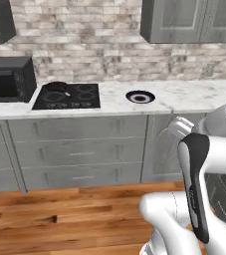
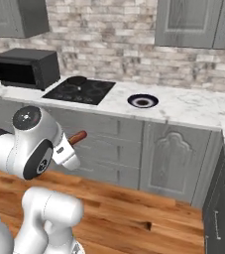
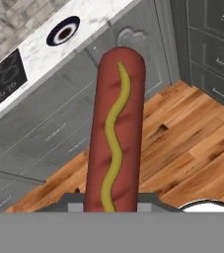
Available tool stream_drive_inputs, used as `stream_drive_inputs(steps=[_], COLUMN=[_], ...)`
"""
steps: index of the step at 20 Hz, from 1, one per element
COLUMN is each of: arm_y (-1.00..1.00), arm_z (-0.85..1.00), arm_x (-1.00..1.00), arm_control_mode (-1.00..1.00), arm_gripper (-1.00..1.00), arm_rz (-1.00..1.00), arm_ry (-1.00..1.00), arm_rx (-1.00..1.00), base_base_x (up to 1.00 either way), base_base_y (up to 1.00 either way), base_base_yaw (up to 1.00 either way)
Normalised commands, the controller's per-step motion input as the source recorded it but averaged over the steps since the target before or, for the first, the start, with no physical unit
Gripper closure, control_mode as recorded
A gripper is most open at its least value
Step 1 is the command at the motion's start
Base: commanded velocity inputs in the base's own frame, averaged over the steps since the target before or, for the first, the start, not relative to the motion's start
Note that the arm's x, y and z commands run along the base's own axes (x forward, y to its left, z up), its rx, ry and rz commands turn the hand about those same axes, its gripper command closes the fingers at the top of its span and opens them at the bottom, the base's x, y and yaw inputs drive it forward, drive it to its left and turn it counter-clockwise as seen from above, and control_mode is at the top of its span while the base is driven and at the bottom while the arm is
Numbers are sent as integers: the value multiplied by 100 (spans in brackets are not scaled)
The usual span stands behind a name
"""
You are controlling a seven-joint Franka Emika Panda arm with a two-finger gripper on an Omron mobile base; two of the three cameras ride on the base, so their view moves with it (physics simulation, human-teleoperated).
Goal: Place the cold items (mushroom and squash) from the fridge in one tupperware on the dining counter. Place the warm items (kebab skewer and hot dog) in the stove area in another tupperware.
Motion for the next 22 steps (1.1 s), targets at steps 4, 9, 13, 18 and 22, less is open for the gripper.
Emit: stream_drive_inputs(steps=[4,9,13,18,22], arm_y=[0,0,0,0,0], arm_z=[0,0,0,0,0], arm_x=[0,0,0,0,0], arm_control_mode=[100,100,100,100,100], arm_gripper=[100,100,100,100,100], arm_rz=[0,0,0,0,0], arm_ry=[0,0,0,0,0], arm_rx=[0,0,0,0,0], base_base_x=[-100,-100,-100,-100,-100], base_base_y=[-2,-5,-6,0,0], base_base_yaw=[18,16,14,14,14])
